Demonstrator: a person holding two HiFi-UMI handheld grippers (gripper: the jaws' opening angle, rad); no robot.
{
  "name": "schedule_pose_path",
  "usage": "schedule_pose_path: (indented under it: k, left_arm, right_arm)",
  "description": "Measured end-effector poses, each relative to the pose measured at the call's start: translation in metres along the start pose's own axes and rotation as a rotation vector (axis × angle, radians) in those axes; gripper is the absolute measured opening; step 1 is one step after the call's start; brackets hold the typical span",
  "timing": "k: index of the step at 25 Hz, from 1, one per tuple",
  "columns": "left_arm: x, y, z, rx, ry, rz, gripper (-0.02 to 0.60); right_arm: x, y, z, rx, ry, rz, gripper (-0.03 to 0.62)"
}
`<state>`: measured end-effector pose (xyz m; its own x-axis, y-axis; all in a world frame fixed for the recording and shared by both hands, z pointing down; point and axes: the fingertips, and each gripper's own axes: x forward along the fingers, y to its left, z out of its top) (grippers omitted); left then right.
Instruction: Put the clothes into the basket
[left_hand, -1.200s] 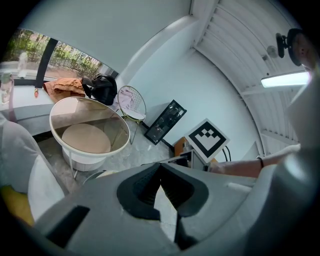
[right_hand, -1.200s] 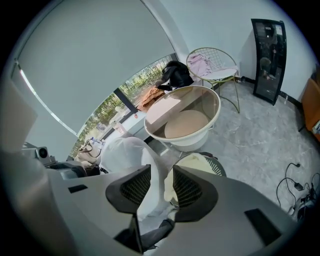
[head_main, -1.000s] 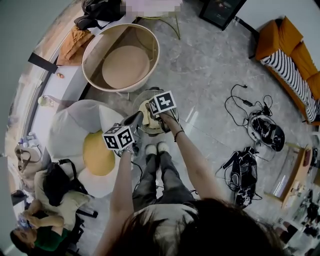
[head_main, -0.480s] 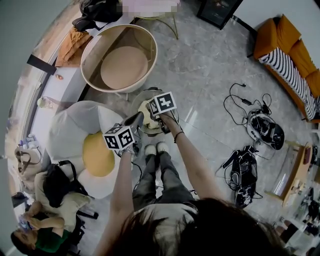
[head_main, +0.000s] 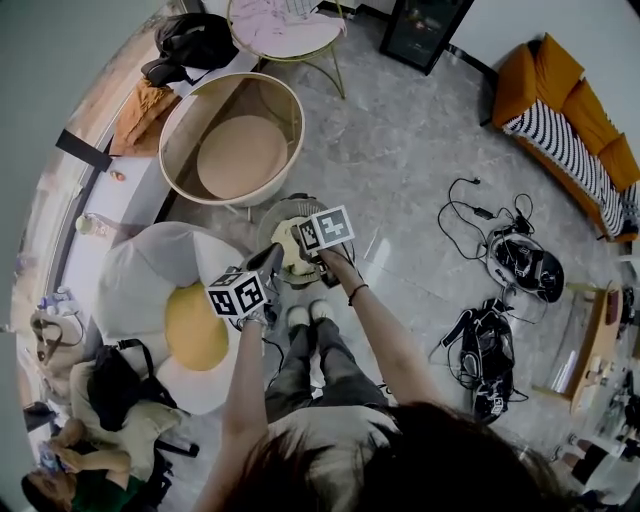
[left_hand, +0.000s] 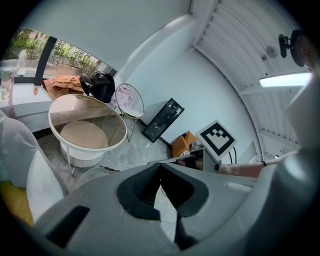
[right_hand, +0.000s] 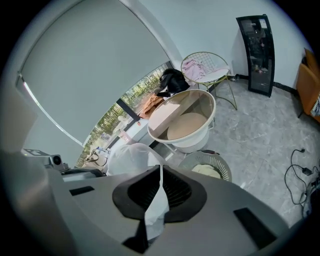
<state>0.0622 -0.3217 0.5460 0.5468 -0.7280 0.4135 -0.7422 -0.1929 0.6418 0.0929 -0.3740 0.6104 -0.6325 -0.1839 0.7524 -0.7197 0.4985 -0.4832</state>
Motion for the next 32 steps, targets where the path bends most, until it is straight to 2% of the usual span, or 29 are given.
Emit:
schedule_pose_path:
  k: [9,22,32]
  left_arm:
    - [-0.014,-0.023,0.003,0.016,-0.033,-0.025,0.011]
    - [-0.036,-0.062,0.024,0.121,-0.085,-0.099,0.011]
    - [-0.06,-0.081,0.053,0.251,-0.177,-0.123,0.011]
  right_arm:
    - [-0.039,0.03,0.004,0.003,-0.104,0.079,0.013]
    - [-0.096,0.069,0.017,0.01,-0.288,0.21,0.009]
    - [-0.147,0.102,0.042,-0.13,-0.476,0.278,0.009]
